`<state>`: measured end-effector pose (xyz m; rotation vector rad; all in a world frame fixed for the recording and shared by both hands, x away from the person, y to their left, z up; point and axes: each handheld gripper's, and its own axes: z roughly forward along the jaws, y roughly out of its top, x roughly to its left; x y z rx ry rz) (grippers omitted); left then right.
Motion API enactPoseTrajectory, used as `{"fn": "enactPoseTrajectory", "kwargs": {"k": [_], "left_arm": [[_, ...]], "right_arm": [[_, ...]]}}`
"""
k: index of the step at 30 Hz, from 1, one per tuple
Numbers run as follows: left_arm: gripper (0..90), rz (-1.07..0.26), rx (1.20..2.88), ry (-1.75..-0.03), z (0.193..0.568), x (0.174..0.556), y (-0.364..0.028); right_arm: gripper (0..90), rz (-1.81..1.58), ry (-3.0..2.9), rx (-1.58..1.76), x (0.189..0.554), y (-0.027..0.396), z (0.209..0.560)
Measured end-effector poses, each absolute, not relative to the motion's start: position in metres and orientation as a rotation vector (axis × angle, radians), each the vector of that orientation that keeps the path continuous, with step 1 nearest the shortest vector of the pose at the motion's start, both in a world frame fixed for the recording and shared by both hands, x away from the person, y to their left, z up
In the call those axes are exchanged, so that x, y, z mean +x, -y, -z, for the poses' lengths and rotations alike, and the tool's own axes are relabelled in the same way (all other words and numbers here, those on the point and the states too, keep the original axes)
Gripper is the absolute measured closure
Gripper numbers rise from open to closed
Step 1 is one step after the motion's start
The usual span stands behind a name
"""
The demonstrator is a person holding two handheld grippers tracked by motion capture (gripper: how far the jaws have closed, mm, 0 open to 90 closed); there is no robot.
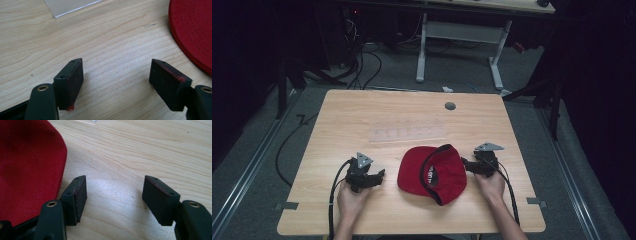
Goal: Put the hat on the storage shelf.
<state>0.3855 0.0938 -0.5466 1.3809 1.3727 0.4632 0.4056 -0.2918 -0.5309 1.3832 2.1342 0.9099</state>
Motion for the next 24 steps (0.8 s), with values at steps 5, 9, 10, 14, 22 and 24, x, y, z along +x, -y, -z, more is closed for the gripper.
{"fn": "enactPoseTrajectory", "kwargs": {"k": [5,9,10,14,22,24], "left_arm": [[27.3,-0.463,1.381,-1.372,0.5466,0.3854,-0.0937],[27.1,-0.463,1.382,-1.372,0.5466,0.3854,-0.0936],[27.1,-0.463,1.382,-1.372,0.5466,0.3854,-0.0936],[26.9,-0.463,1.382,-1.372,0.5467,0.3853,-0.0935],[26.7,-0.462,1.383,-1.372,0.5466,0.3853,-0.0936],[26.6,-0.462,1.384,-1.371,0.5466,0.3853,-0.0936]], "right_arm": [[36.4,-0.897,-2.125,1.388,0.4049,0.2911,0.5308],[36.0,-0.897,-2.125,1.39,0.4049,0.2911,0.5309],[35.8,-0.896,-2.124,1.39,0.4049,0.2911,0.5309],[32.7,-0.895,-2.13,1.384,0.405,0.2908,0.531],[21.6,-0.874,-2.129,1.41,0.4056,0.2907,0.5314],[21.5,-0.874,-2.129,1.411,0.4055,0.2908,0.5314]]}}
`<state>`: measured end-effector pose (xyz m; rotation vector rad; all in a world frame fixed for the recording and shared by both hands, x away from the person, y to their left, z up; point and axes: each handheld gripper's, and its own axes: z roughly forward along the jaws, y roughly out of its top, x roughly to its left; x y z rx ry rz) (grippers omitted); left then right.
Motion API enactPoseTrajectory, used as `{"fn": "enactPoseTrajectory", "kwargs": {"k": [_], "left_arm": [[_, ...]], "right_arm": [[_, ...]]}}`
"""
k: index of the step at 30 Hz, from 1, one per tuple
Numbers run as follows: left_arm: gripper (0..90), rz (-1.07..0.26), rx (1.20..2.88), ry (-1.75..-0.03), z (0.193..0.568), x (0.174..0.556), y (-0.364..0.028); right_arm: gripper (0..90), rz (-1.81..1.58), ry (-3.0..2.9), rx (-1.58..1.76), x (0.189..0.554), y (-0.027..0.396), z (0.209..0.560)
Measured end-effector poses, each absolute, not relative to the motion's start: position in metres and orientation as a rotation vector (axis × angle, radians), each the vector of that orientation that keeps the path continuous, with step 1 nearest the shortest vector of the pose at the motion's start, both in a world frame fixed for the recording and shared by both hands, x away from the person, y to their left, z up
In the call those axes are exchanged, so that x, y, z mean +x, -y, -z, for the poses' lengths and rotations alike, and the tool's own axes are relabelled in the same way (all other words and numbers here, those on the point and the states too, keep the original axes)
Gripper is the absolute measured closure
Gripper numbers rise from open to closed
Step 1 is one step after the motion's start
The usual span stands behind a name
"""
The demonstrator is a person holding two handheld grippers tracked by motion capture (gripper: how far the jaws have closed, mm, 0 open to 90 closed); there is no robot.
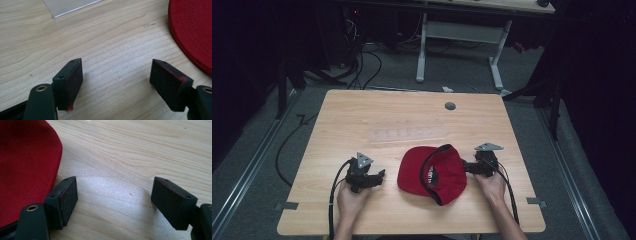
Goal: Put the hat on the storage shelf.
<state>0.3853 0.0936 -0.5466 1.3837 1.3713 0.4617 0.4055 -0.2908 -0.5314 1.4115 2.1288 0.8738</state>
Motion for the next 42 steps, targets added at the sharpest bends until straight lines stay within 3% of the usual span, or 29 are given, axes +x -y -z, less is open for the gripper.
{"fn": "enactPoseTrajectory", "kwargs": {"k": [11,24,42], "left_arm": [[26.5,-0.461,1.382,-1.372,0.547,0.385,-0.093],[26.5,-0.462,1.383,-1.372,0.547,0.385,-0.093],[26.4,-0.462,1.384,-1.371,0.547,0.385,-0.093]], "right_arm": [[22.7,-0.894,-2.139,1.414,0.4,0.298,0.519],[15.1,-1.128,-2.175,1.43,0.397,0.296,0.505],[22.6,-1.125,-2.286,1.188,0.411,0.249,0.476]]}}
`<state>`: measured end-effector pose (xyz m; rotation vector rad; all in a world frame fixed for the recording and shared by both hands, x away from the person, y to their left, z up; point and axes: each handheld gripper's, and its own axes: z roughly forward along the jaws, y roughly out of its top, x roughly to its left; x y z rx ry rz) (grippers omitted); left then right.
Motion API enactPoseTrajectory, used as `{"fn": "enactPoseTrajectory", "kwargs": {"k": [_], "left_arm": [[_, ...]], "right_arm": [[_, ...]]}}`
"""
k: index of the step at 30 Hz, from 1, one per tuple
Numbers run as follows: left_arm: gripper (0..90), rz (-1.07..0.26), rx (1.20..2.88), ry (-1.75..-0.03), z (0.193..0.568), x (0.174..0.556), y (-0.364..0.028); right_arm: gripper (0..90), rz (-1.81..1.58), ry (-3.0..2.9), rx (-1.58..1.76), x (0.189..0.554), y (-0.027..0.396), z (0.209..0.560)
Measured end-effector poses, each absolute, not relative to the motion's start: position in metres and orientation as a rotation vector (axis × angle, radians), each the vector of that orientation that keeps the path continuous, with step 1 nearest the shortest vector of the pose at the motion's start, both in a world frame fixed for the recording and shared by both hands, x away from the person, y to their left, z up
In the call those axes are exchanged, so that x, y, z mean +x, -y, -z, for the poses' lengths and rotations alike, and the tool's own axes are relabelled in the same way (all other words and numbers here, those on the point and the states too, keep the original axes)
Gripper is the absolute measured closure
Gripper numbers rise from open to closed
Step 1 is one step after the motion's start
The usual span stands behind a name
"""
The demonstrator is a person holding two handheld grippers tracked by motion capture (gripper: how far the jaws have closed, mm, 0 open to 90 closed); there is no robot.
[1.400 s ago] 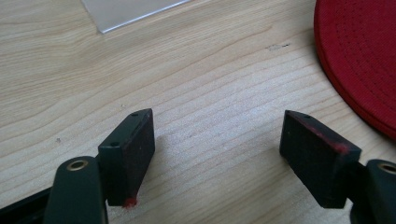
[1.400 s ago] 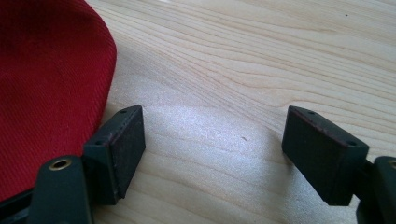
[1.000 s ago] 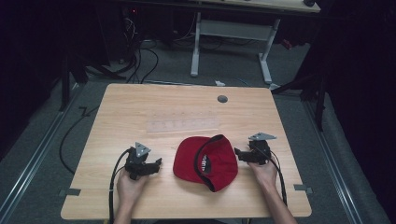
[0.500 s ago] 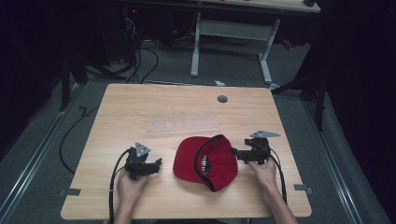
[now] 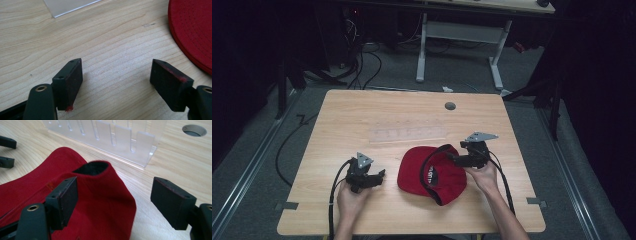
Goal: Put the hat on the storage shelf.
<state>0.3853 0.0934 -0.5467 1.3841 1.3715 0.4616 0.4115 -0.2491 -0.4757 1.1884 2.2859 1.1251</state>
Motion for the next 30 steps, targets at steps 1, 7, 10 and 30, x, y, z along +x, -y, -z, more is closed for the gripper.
{"fn": "enactPoseTrajectory", "kwargs": {"k": [1,7,10,30], "left_arm": [[26.3,-0.462,1.384,-1.371,0.547,0.385,-0.093],[26.3,-0.463,1.388,-1.371,0.547,0.385,-0.093],[26.3,-0.462,1.385,-1.372,0.547,0.385,-0.093],[26.3,-0.465,1.387,-1.371,0.547,0.385,-0.093]], "right_arm": [[23.2,-1.13,-2.292,1.171,0.412,0.247,0.475],[23.1,-1.141,-2.344,1.157,0.42,0.239,0.475],[23.0,-1.157,-2.36,1.144,0.424,0.235,0.475],[27.6,-1.118,-2.47,1.11,0.439,0.213,0.506]]}}
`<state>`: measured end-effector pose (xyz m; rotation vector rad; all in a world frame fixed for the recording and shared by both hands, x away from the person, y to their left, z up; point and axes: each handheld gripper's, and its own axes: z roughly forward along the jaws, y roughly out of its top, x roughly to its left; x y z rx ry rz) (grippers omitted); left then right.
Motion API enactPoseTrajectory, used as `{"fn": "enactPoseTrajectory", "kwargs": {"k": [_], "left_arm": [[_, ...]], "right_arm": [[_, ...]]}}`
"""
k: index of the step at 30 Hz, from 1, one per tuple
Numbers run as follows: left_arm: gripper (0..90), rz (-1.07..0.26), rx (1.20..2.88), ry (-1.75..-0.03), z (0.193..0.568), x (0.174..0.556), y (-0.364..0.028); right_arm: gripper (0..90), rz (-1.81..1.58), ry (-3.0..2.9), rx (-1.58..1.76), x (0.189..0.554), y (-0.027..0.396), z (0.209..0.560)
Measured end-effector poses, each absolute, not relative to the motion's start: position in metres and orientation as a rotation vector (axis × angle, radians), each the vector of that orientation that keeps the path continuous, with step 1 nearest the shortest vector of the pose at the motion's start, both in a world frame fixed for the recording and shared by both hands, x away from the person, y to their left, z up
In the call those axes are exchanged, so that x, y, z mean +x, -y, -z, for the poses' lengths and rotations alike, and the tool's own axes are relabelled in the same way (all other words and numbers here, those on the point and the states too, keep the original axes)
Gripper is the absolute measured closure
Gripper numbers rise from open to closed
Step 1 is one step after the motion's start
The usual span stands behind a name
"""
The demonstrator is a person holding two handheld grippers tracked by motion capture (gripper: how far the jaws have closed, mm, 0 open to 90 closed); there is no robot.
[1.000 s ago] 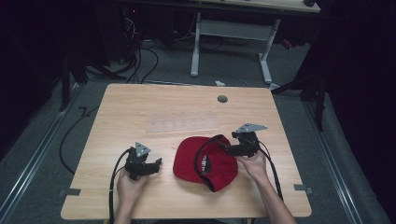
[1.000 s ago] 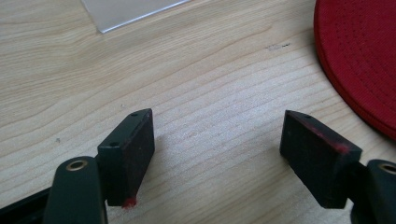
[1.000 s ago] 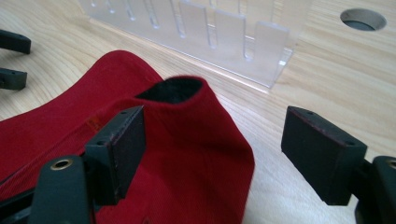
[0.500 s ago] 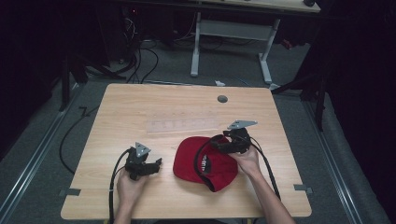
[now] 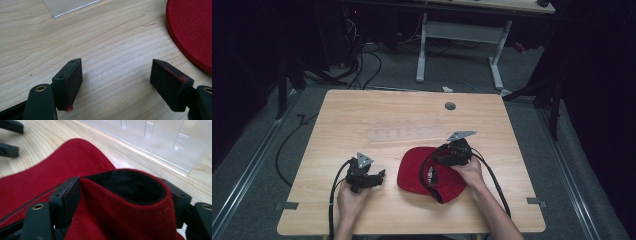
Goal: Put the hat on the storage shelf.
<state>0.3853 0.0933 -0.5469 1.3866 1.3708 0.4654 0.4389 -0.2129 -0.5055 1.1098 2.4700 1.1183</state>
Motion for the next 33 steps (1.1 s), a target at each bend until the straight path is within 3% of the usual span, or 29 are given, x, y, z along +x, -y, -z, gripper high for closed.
{"fn": "enactPoseTrajectory", "kwargs": {"k": [6,8,13,17,23,33], "left_arm": [[26.3,-0.464,1.383,-1.372,0.547,0.385,-0.093],[26.3,-0.464,1.383,-1.372,0.547,0.385,-0.093],[26.2,-0.464,1.383,-1.372,0.547,0.385,-0.093],[26.2,-0.465,1.386,-1.371,0.547,0.385,-0.093],[26.2,-0.465,1.386,-1.371,0.547,0.385,-0.093],[29.8,-0.457,1.389,-1.358,0.547,0.384,-0.092]], "right_arm": [[38.5,-1.091,-2.476,1.058,0.434,0.214,0.509],[48.5,-1.101,-2.481,1.034,0.434,0.216,0.51],[59.6,-1.127,-2.492,1.018,0.434,0.218,0.512],[76.6,-1.13,-2.528,0.972,0.432,0.219,0.513],[83.2,-1.153,-2.559,0.937,0.429,0.219,0.508],[84.9,-1.221,-2.506,0.922,0.421,0.225,0.489]]}}
